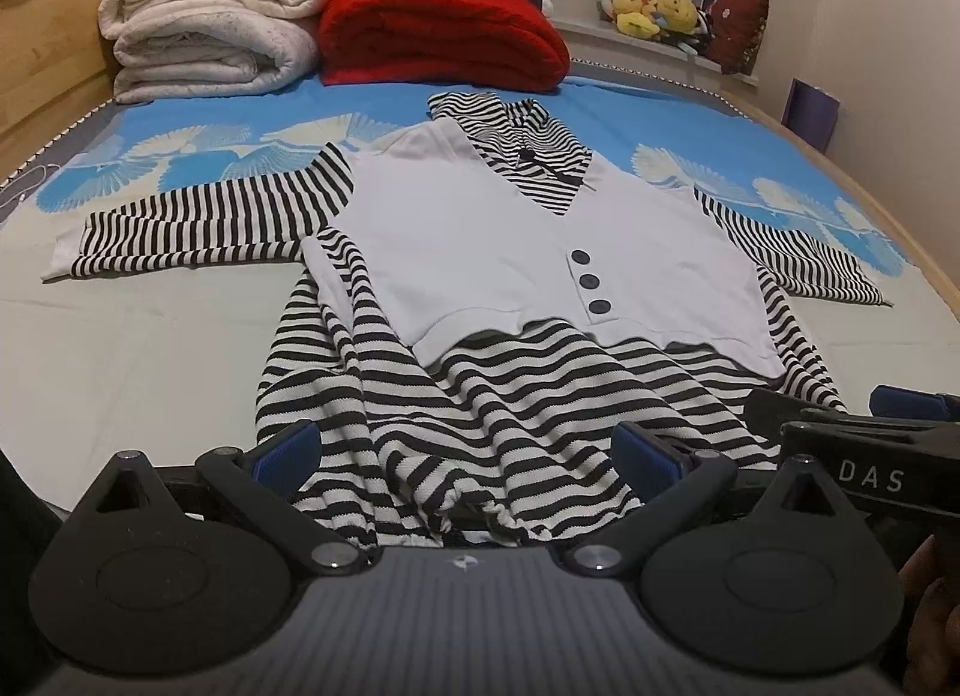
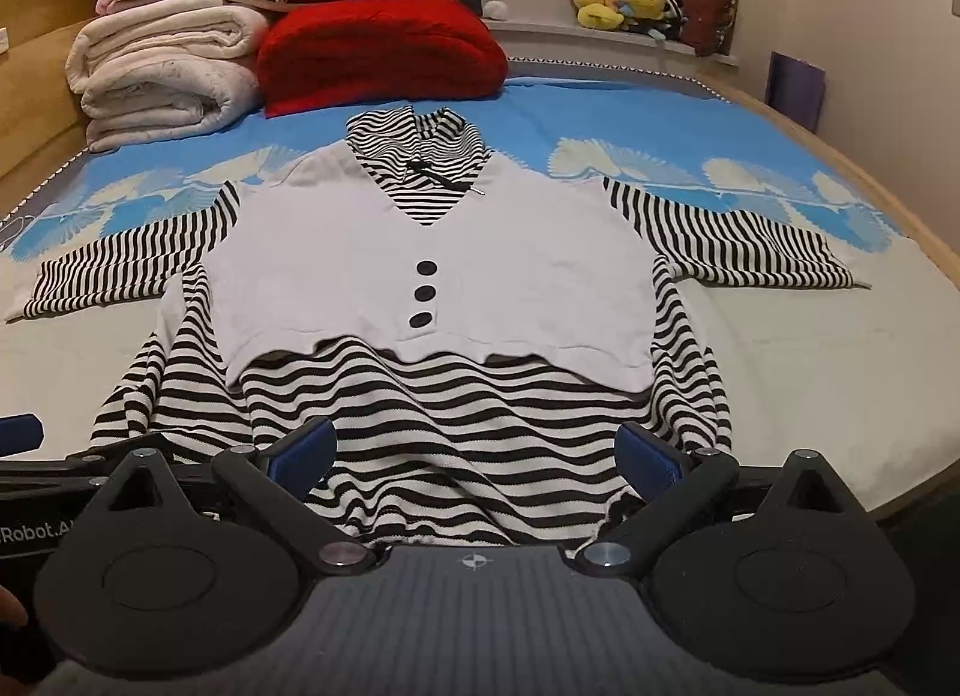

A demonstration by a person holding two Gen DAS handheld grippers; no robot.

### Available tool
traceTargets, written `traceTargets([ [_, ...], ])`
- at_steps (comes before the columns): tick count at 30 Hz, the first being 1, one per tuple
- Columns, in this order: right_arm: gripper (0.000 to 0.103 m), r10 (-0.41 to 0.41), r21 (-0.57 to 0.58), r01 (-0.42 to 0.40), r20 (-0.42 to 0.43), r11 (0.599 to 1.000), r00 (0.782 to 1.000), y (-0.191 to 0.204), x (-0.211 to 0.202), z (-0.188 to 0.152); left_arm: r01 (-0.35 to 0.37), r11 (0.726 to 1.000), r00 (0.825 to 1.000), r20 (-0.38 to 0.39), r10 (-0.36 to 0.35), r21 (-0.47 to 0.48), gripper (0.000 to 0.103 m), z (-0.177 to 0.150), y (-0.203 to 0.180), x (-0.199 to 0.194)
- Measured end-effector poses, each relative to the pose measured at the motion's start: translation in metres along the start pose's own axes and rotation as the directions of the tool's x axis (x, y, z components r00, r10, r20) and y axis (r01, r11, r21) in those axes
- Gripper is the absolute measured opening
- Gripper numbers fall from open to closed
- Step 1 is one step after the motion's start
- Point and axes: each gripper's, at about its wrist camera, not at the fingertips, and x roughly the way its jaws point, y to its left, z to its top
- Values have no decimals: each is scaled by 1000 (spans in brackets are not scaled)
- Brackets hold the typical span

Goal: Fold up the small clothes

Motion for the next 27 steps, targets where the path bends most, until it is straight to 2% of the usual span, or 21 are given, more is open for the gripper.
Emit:
traceTargets([
  [27,99,1,-1,-1,-8,1000,1000,2,2,0,-9,1000,1000,-11,8,-5,103,-3,4,6],
])
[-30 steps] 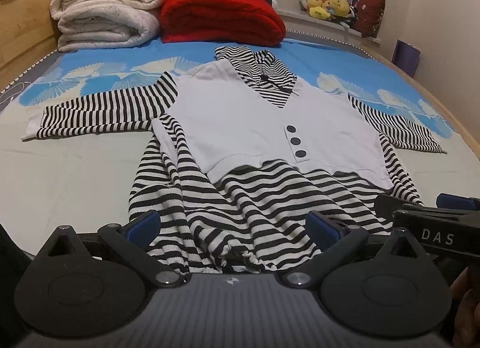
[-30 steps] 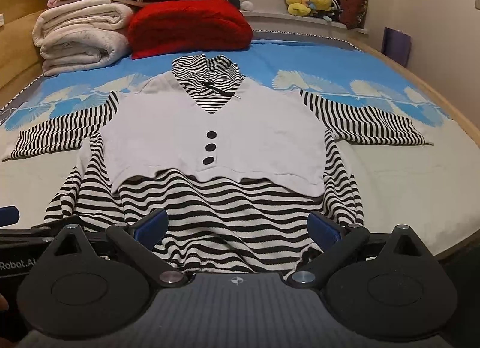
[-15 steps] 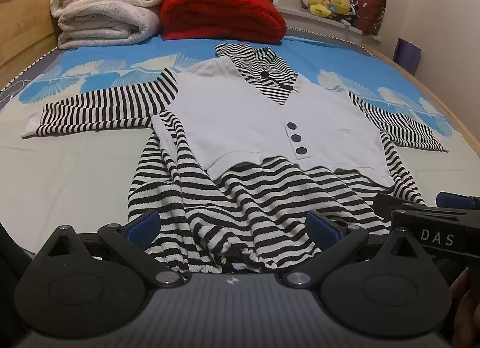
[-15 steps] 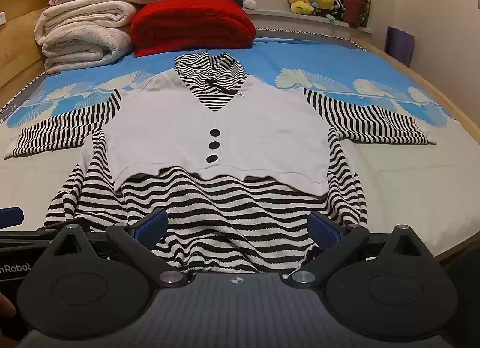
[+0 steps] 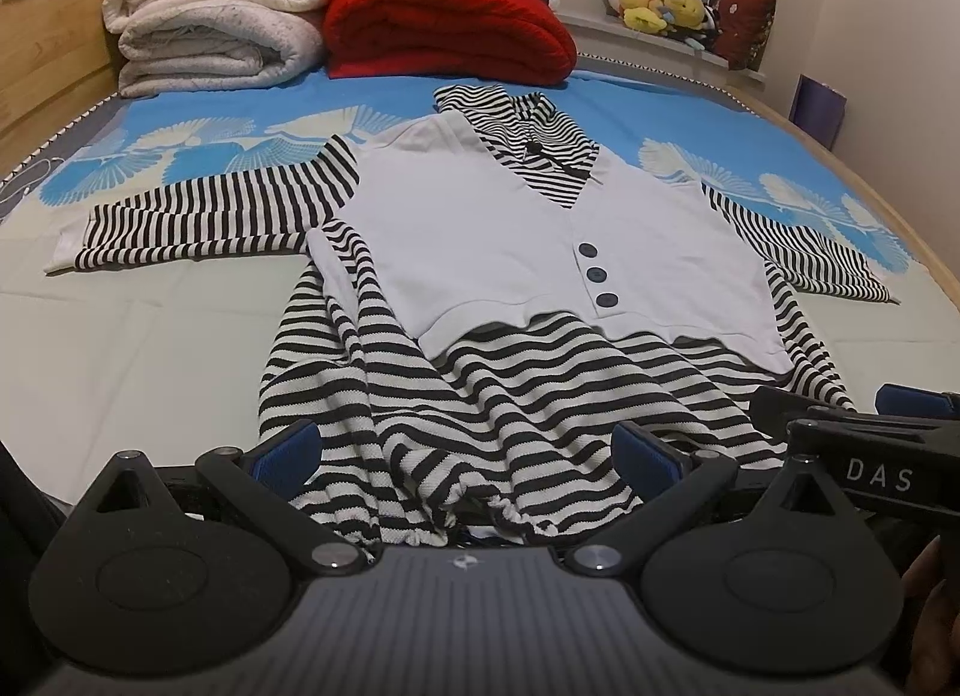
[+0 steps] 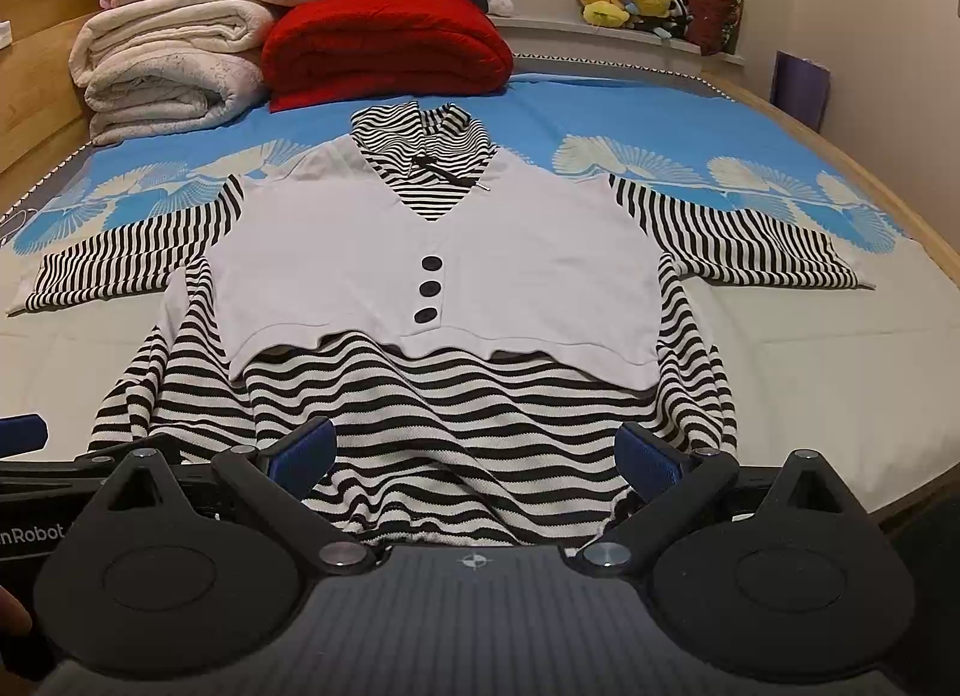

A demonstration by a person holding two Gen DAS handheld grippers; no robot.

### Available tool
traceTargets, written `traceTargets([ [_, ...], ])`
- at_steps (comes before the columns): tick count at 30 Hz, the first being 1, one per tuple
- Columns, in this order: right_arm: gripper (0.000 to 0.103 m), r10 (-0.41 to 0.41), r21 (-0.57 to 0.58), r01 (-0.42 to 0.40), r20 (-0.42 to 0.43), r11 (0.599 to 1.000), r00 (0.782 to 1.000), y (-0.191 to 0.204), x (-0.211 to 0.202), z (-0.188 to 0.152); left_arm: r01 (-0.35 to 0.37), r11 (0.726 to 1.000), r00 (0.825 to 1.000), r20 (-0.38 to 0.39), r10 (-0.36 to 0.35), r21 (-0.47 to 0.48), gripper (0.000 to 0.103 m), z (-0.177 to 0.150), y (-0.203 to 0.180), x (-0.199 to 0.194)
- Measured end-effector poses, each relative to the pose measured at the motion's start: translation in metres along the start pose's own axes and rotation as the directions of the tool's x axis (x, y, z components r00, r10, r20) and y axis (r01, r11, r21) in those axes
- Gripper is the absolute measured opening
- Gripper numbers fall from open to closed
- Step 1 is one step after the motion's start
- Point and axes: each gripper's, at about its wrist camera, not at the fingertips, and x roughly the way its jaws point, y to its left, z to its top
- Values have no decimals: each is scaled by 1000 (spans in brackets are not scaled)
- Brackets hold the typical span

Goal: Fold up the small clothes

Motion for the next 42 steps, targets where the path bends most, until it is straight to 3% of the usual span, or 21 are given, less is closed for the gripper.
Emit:
traceTargets([
  [34,99,10,2,-10,-8,1000,1000,2,3,0,6,1000,1000,22,-6,4,101,2,-1,-3],
  [38,99,19,6,-19,-8,1000,1000,2,3,0,-7,1000,998,55,7,10,100,14,4,-7],
  [42,99,24,12,-24,-12,1000,1000,0,2,0,-22,999,992,122,19,24,100,46,18,-14],
])
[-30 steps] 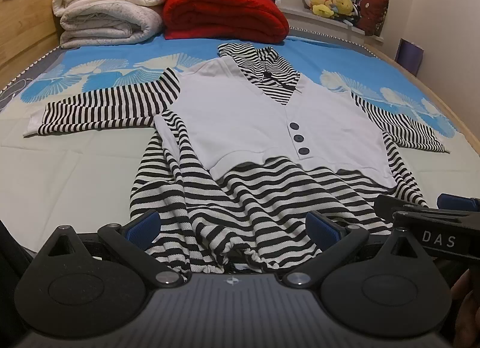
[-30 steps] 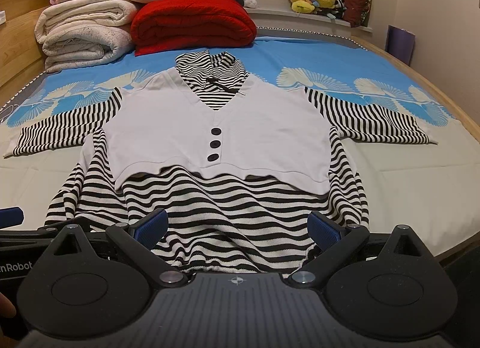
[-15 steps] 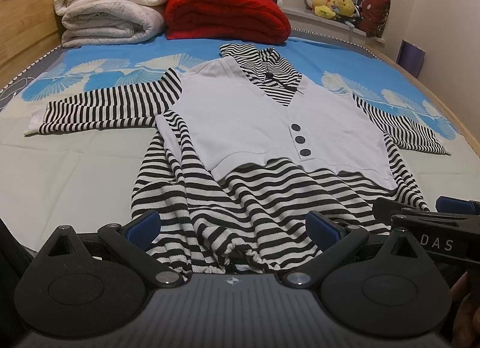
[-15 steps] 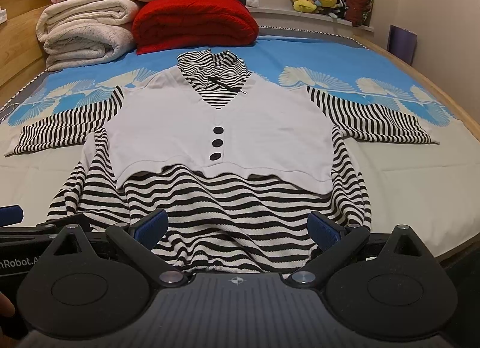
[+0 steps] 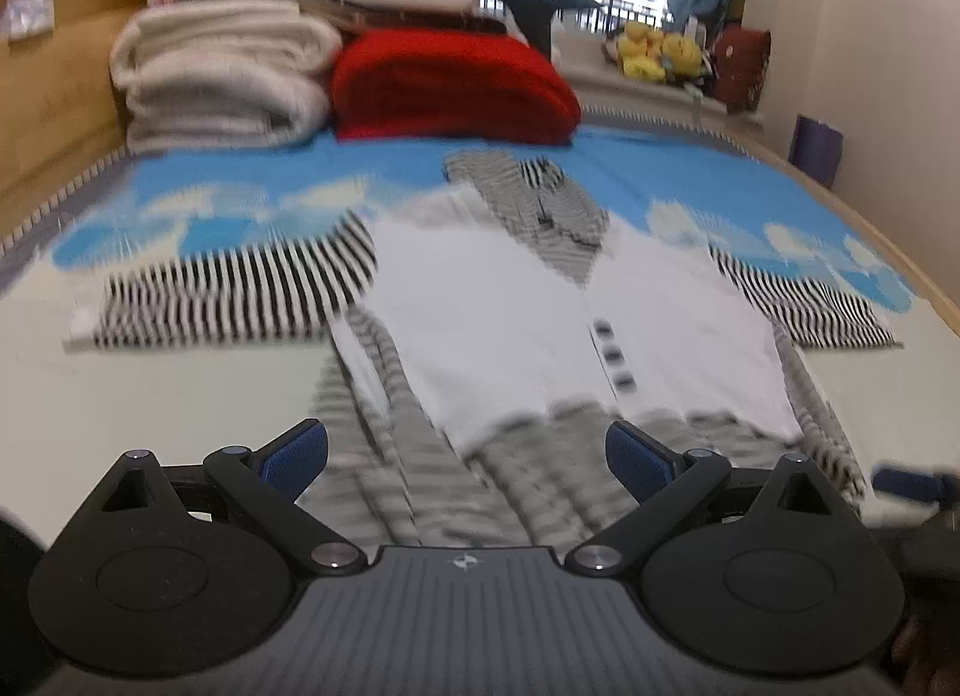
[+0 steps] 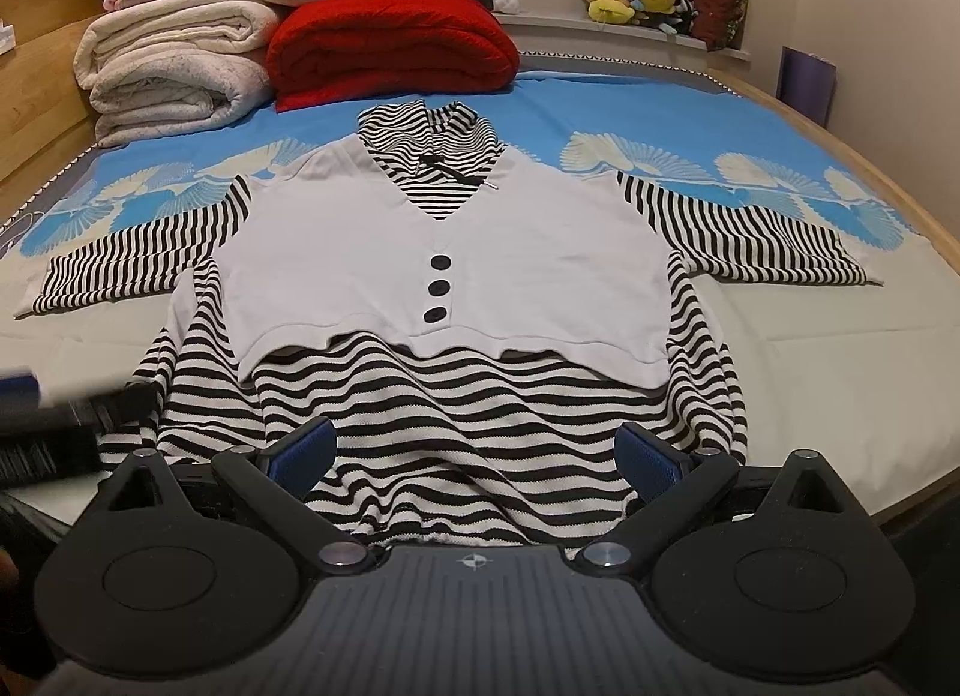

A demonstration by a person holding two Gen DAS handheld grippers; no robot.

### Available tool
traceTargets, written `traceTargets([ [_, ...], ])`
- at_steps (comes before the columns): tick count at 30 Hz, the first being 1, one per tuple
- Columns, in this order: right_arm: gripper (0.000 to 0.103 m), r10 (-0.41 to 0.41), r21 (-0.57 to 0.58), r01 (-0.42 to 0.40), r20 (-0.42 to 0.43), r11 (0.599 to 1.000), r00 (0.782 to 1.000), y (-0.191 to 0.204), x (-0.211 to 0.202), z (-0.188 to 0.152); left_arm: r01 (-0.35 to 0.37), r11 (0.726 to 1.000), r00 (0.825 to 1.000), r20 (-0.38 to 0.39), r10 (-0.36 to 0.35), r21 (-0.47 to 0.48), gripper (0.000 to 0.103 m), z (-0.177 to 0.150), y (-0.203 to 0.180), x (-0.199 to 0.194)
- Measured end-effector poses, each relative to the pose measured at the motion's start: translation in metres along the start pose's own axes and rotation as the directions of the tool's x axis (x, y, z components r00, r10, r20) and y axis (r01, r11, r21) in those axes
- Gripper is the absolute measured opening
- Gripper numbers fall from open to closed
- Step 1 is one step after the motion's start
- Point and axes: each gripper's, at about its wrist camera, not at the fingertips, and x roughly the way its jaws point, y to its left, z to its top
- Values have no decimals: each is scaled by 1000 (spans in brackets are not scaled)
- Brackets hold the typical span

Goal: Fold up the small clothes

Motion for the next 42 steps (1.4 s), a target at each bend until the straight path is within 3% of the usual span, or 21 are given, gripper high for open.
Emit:
traceTargets([
  [5,98,1,3,-1,-5,1000,1000,0,1,1,-36,999,994,106,33,32,100,57,16,17],
  [9,98,-4,11,4,-14,1000,1000,0,4,1,-59,995,972,232,40,76,100,102,28,45],
  [12,97,-9,11,9,-24,1000,1000,-1,8,1,-64,995,968,246,45,71,99,129,44,83],
  [14,96,-12,13,12,-26,1000,1000,-2,9,2,-78,994,967,250,57,75,91,136,56,110],
  [16,94,-12,16,12,-14,1000,1000,-4,9,4,-138,988,959,257,118,61,81,132,73,135],
  [18,91,-20,5,20,8,1000,1000,-5,8,7,-211,977,953,230,199,28,78,122,94,156],
  [20,91,-28,-10,28,34,1000,999,-7,6,13,-271,959,956,91,278,-75,60,128,123,175],
  [22,91,-31,-27,33,56,999,998,-8,6,20,-261,950,957,85,278,-172,60,136,149,180],
  [25,91,-27,-42,30,79,999,997,-9,8,38,-308,927,941,76,330,-214,60,144,178,188],
  [27,91,-5,-46,10,92,999,996,-9,12,54,-283,914,952,30,304,-291,60,147,206,198],
  [30,88,61,-70,-52,137,996,989,-3,20,87,-293,871,954,-61,293,-395,60,143,250,212],
  [32,88,100,-103,-81,189,991,977,6,28,112,-332,840,942,-117,313,-430,60,143,278,221],
  [35,88,149,-167,-102,299,981,943,21,44,150,-384,779,923,-190,334,-496,60,136,322,232],
  [39,88,223,-222,-147,375,964,899,36,79,199,-444,679,895,-326,304,-584,60,111,368,248],
  [42,88,236,-232,-148,418,961,877,34,108,217,-482,611,873,-401,277,-628,60,91,387,251],
])
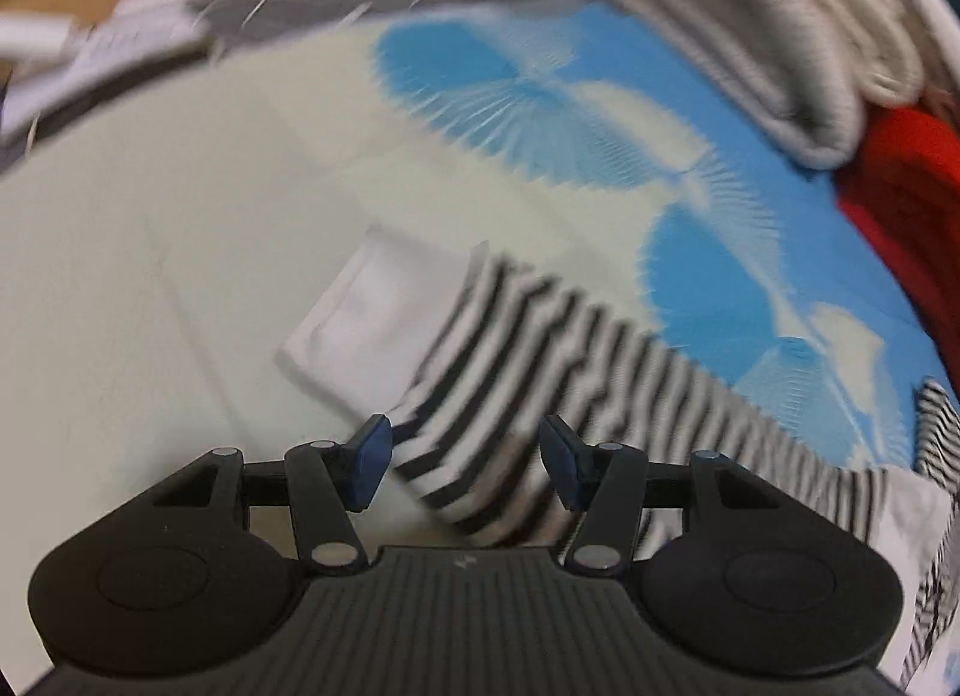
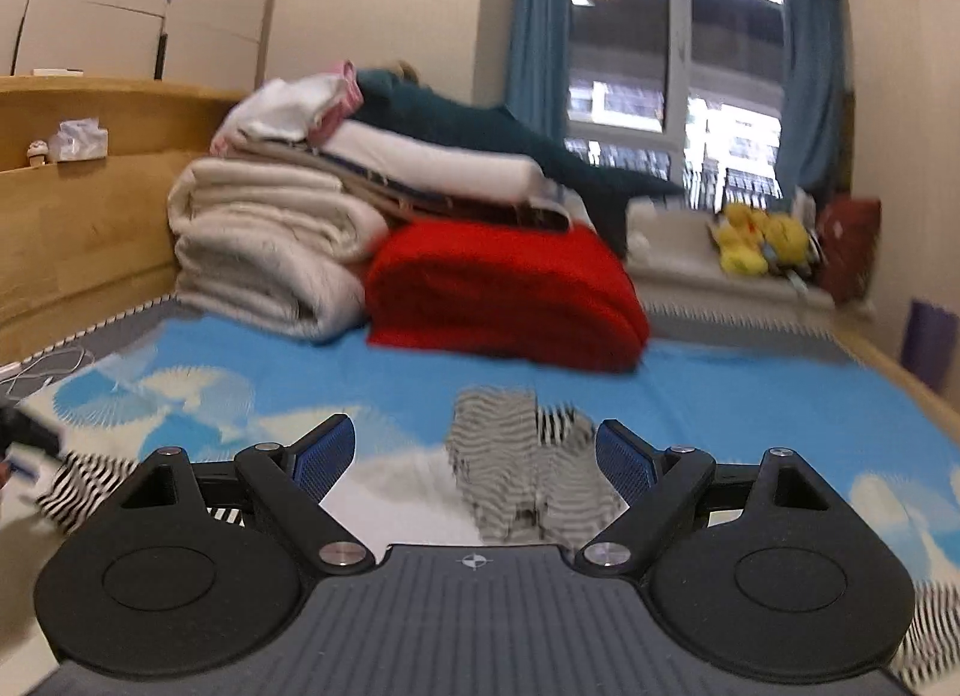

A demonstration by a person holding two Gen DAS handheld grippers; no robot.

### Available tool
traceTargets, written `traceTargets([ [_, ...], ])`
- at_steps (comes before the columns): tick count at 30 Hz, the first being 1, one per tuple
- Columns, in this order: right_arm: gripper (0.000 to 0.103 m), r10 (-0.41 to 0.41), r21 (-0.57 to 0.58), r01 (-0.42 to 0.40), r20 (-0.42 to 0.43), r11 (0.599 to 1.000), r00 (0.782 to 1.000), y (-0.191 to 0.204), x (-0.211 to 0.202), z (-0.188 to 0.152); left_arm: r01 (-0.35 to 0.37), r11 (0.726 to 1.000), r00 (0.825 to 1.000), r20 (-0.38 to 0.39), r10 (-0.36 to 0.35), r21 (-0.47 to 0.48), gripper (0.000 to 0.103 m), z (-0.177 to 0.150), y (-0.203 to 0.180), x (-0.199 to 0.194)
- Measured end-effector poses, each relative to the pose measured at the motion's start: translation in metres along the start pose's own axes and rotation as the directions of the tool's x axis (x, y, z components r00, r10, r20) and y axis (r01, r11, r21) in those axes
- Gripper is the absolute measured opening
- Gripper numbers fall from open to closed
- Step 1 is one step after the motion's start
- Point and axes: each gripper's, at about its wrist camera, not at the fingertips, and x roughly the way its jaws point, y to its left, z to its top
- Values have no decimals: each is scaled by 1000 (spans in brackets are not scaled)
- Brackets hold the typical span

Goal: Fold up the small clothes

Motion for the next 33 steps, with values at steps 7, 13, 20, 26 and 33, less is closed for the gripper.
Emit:
traceTargets([
  [7,88,9,129,13,-171,992,985,-38,53,-38,-38,998,999,19,39,-51,11,-1,10,7],
  [13,60,7,156,35,-265,987,964,-56,69,-51,-36,991,974,227,7,126,9,-22,-44,-43],
  [20,31,22,275,85,-364,958,931,-78,71,-56,374,790,824,216,-523,486,9,-129,-163,-136],
  [26,32,-22,350,154,-353,924,935,-88,60,-39,673,489,661,-154,-734,555,31,-221,-223,-166],
  [33,31,-53,403,210,-367,891,929,-99,50,-48,415,784,893,-42,-448,462,34,-217,-198,-130],
])
